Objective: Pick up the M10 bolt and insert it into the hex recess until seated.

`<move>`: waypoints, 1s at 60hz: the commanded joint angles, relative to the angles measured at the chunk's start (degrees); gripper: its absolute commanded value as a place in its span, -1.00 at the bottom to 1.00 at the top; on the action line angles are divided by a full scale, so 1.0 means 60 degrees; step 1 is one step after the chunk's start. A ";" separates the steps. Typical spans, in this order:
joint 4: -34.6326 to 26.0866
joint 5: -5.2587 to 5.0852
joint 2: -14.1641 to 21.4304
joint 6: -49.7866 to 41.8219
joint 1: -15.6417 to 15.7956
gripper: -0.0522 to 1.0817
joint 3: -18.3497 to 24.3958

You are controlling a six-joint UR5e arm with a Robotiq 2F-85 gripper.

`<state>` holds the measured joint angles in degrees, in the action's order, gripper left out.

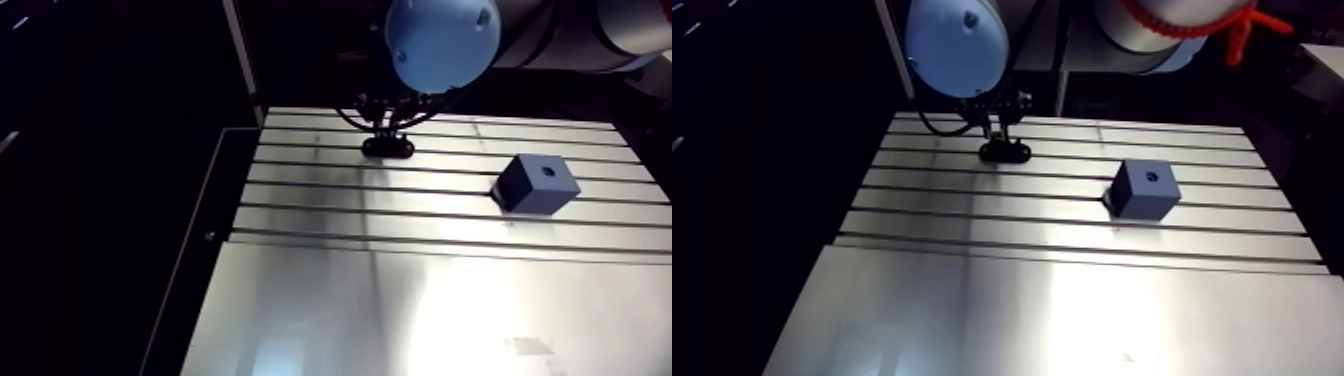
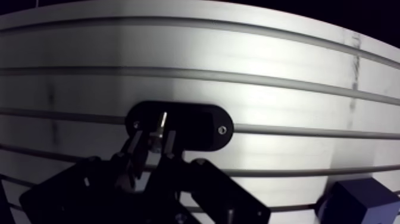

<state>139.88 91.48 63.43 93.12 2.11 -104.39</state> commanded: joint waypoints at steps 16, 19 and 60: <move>-0.0099 -0.0008 0.0225 0.0014 0.0014 0.43 0.0335; -0.0129 0.0008 0.0284 0.0014 0.0014 0.44 0.0404; -0.5277 0.0055 0.1891 0.0507 -0.1117 0.52 0.2341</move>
<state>123.91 91.82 70.78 94.33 0.12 -96.14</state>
